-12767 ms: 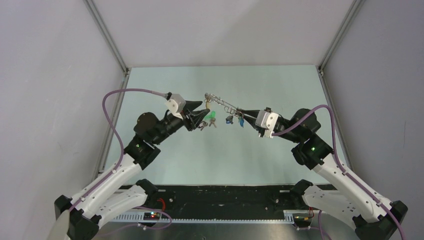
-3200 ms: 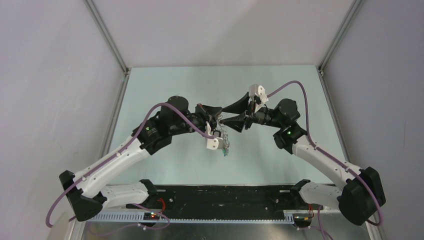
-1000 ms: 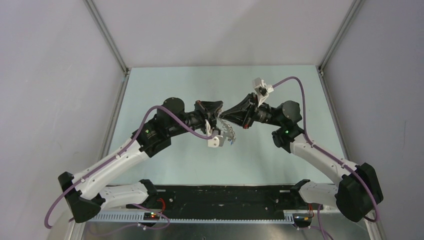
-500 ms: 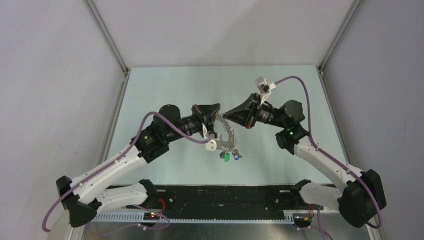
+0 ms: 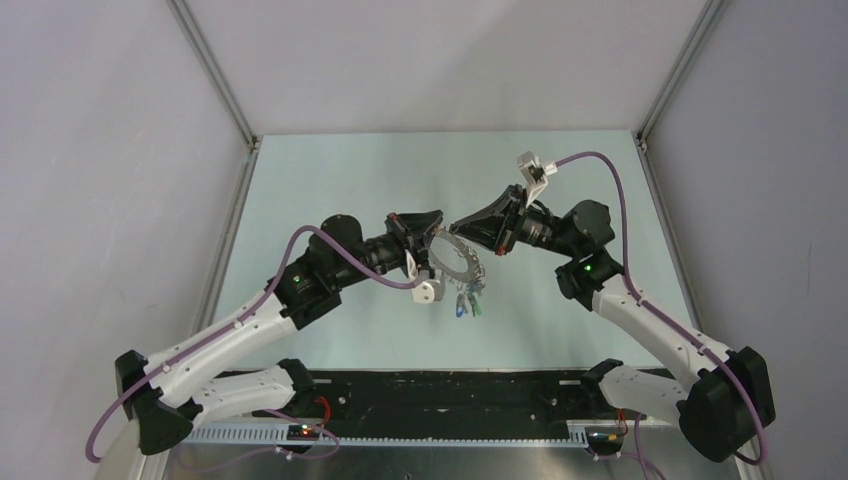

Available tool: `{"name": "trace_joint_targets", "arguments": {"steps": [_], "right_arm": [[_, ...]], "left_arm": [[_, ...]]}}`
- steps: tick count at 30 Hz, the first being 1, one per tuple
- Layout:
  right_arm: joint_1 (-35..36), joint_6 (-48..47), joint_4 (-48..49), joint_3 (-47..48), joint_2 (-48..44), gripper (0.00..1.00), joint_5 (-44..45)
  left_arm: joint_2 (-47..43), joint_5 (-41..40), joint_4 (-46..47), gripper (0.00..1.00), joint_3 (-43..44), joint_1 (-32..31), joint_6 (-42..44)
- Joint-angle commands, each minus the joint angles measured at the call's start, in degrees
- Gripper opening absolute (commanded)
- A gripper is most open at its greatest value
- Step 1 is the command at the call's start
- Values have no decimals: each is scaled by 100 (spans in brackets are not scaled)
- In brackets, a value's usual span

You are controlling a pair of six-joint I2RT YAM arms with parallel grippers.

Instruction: Remove the keys from the keyring

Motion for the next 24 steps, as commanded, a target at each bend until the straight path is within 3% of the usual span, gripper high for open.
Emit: {"name": "trace_joint_targets", "arguments": {"steps": [1, 16, 24], "right_arm": [[-169, 278, 425, 16, -33, 0, 548], [60, 884, 1038, 23, 193, 0, 1220], [204, 947, 815, 110, 275, 0, 1496]], "left_arm": [[-193, 218, 372, 0, -72, 30, -189], [73, 106, 272, 0, -179, -52, 204], [214, -227, -143, 0, -47, -151, 675]]}}
